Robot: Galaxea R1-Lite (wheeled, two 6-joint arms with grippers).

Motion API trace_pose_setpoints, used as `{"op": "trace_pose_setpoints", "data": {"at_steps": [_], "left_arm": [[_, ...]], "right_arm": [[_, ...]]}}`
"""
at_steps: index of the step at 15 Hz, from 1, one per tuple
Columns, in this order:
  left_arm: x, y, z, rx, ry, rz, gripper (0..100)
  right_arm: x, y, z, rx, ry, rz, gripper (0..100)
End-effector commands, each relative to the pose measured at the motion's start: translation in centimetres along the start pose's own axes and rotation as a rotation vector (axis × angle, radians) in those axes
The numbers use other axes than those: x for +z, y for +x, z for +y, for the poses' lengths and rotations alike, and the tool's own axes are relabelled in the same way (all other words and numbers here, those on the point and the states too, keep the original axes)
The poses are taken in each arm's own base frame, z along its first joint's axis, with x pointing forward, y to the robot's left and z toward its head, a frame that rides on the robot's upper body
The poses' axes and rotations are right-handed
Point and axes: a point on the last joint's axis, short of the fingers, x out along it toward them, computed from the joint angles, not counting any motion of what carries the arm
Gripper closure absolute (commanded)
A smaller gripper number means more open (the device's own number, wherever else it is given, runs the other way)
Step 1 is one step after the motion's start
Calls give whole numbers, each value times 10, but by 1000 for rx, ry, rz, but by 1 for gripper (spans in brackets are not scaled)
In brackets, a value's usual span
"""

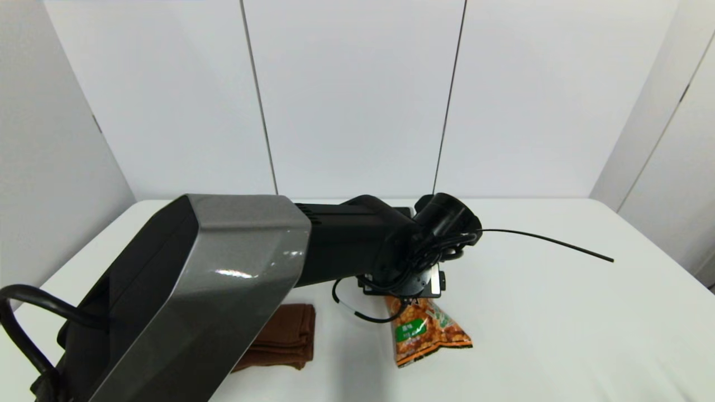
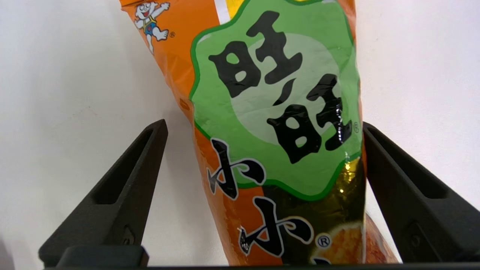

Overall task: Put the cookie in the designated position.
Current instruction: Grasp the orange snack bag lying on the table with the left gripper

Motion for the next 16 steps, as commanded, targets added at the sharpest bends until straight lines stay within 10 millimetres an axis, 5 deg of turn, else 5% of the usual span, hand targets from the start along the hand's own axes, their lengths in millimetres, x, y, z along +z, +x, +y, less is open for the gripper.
{"op": "trace_pose_setpoints", "data": {"at_steps": [1,7,8,16], "left_arm": [[-2,3,0,7,4,7,0],[-3,4,-1,2,7,11,0],[-3,3,-1,-6,14,18,100],[1,-3,0,-22,69,10,100]], "right_arm": [[-2,1,0,1,0,10,0],[-2,1,0,0,0,10,0],[-2,1,0,1,0,9,0],[-3,1,0,1,0,9,0]]}}
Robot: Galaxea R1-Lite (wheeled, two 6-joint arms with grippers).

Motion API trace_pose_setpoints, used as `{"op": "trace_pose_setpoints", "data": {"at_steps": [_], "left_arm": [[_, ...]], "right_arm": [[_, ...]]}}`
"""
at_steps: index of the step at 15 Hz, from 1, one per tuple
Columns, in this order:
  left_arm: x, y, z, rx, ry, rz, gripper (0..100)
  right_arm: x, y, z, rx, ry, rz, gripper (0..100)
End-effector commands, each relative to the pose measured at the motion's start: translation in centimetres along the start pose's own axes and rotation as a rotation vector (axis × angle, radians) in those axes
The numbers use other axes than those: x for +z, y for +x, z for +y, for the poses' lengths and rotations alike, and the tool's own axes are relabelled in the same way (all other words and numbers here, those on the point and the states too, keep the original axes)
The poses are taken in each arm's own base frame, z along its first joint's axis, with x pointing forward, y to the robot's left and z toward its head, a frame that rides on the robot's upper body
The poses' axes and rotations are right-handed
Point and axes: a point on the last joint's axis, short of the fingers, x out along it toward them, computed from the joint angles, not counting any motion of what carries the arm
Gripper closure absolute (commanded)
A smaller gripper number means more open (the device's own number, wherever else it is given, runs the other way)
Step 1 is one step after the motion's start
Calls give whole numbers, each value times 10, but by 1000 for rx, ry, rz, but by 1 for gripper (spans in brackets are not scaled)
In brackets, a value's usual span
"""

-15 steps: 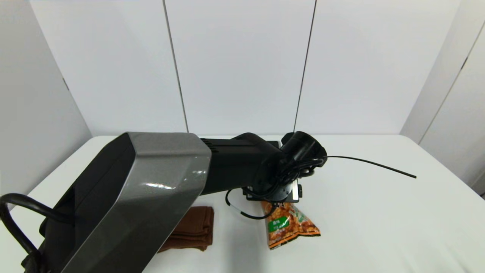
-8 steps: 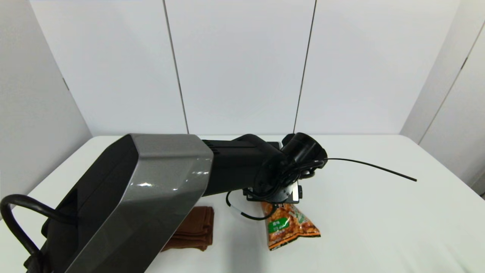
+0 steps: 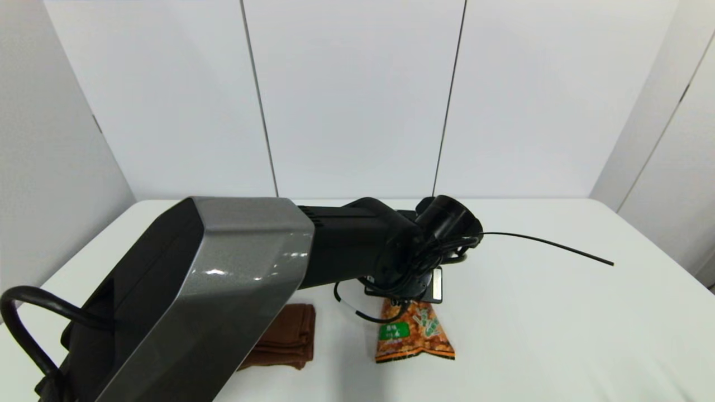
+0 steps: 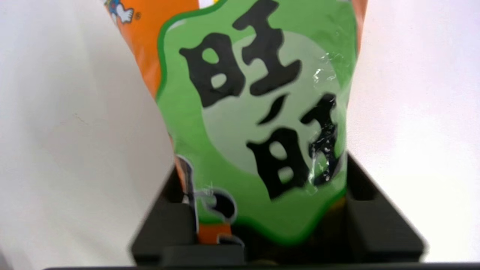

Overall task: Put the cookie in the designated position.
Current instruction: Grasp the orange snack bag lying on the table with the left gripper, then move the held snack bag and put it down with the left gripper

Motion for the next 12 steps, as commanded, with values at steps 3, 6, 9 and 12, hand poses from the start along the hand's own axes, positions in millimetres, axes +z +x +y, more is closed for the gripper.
{"op": "trace_pose_setpoints", "data": {"at_steps": [3,6,9,12], "left_arm": [[16,-26,10,-22,-1,-51,100],[38,-58,29,-41,-17,-120,100],[59,-90,58,-37,-72,-187,100],[77,-116,109,31,-41,-240,100]], "right_arm": [[-2,1,0,1,0,10,0],[-2,1,0,-1,0,10,0],[-3,1,0,-1,0,9,0],[-2,1,0,-2,0,10,0]]}}
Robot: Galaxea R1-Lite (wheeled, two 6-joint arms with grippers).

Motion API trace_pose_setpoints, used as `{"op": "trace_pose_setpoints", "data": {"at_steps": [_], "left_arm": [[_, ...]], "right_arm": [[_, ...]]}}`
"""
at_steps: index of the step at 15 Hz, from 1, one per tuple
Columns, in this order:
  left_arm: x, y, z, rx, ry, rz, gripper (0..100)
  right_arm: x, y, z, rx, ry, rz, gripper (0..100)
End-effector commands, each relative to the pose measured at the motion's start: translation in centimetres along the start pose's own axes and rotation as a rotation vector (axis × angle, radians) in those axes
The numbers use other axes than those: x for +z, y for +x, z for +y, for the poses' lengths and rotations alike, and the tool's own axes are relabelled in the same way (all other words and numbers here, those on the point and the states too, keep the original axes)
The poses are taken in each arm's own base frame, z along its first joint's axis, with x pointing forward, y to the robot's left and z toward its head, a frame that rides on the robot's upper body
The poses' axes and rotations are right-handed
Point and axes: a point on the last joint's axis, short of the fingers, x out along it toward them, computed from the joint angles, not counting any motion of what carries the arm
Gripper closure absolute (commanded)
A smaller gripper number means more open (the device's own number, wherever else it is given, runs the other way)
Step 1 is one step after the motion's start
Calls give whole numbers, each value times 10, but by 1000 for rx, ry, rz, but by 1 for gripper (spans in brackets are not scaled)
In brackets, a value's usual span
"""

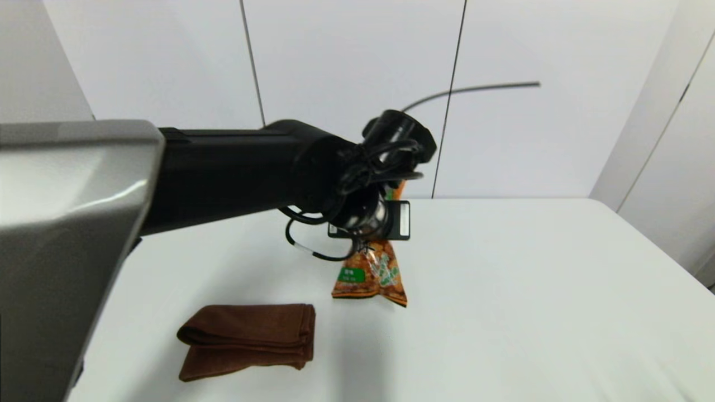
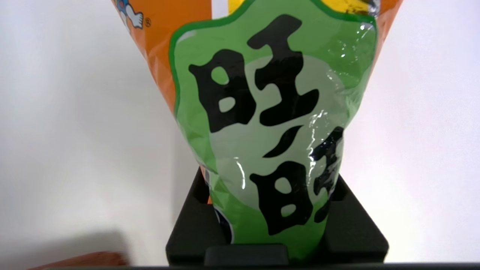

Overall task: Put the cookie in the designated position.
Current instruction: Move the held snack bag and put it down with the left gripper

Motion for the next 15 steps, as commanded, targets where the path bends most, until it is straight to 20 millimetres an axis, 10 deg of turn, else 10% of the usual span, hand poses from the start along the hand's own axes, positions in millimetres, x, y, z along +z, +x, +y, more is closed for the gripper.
{"op": "trace_pose_setpoints", "data": {"at_steps": [1,9,15], "left_arm": [[38,-47,73,83,24,-99,100],[36,-119,233,168,148,-125,100],[-21,-119,284,258,129,-5,100]], "right_arm": [[-2,1,0,2,0,10,0],[-3,1,0,2,0,9,0],[-3,1,0,0,0,9,0]]}}
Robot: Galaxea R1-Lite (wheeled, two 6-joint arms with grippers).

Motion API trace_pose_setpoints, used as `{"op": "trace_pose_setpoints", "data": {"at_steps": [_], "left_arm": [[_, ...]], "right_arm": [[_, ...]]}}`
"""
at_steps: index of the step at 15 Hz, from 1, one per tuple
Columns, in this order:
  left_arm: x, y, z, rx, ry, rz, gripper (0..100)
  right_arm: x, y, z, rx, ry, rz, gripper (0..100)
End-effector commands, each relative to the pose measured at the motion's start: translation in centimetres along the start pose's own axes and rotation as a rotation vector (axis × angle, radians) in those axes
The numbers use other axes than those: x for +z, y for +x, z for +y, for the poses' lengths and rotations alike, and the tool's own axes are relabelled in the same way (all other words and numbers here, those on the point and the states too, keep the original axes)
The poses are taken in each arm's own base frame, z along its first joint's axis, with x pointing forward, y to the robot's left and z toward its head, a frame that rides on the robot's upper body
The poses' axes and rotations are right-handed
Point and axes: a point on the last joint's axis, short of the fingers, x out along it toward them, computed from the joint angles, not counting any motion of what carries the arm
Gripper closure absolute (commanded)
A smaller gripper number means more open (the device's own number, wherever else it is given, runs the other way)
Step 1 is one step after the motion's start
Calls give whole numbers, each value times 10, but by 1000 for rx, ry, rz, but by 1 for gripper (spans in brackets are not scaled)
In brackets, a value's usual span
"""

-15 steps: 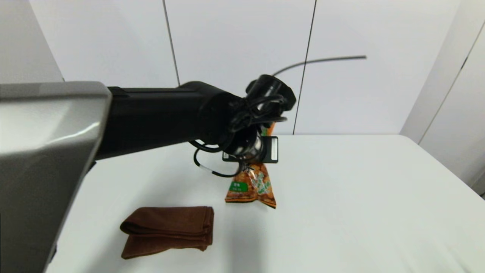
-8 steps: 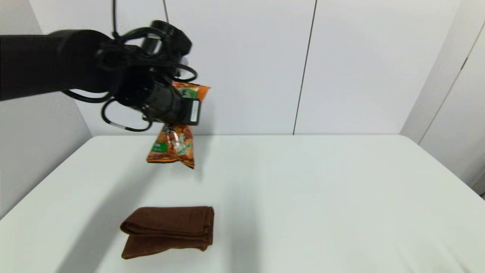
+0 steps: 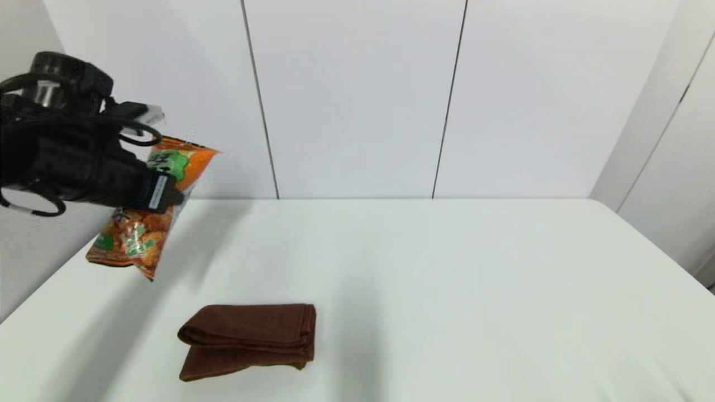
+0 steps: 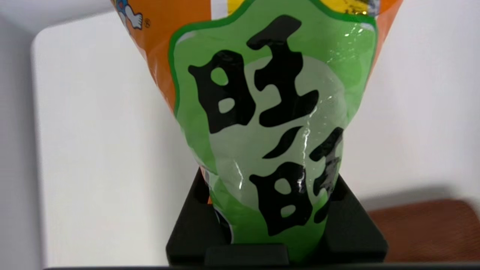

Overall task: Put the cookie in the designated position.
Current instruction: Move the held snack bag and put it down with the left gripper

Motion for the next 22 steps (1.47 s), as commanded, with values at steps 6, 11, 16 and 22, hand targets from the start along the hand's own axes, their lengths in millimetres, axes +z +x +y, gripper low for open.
{"op": "trace_pose_setpoints", "data": {"at_steps": [6,11,16,22], "left_arm": [[-57,7,28,72,-96,162,100],[-71,29,26,51,-128,270,100],[-98,41,20,39,-133,357,100],[-106,54,20,40,-139,366,100]], "right_arm": [[-3,1,0,0,0,9,0],[-2,1,0,1,0,10,0],[-3,1,0,1,0,9,0],[-3,1,0,0,0,9,0]]}}
